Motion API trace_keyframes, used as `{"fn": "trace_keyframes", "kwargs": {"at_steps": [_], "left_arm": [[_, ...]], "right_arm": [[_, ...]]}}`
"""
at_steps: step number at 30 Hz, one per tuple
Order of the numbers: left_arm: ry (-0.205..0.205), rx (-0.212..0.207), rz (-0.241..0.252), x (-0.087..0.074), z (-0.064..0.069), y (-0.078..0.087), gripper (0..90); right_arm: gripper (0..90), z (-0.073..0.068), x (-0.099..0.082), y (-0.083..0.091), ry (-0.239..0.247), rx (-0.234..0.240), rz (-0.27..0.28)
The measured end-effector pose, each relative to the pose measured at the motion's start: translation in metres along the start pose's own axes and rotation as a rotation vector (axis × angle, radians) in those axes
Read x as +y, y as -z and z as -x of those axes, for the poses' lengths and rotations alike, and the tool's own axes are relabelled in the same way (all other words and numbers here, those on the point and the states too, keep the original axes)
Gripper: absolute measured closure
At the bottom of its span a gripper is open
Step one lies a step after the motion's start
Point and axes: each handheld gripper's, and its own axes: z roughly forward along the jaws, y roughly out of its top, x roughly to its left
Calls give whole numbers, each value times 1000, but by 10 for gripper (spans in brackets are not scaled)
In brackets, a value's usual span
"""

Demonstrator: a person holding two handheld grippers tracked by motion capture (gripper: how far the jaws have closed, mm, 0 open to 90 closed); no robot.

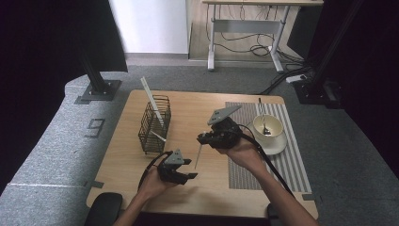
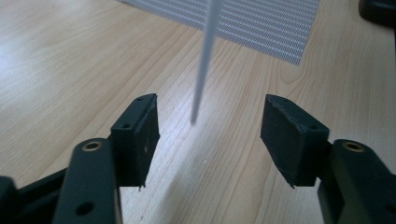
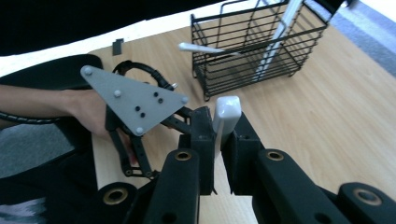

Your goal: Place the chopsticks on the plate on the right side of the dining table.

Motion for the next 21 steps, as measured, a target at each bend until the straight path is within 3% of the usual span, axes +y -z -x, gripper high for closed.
{"fn": "trace_keyframes", "kwargs": {"at_steps": [12, 19, 21], "left_arm": [[-14, -48, 55, 2, 5, 0, 666], [-25, -53, 51, 2, 6, 0, 844], [-32, -54, 51, 1, 6, 0, 851]], "right_arm": [[823, -11, 1, -18, 14, 55, -44], [823, -13, 2, -25, 16, 70, -54], [823, -13, 2, -26, 17, 71, -56]]}}
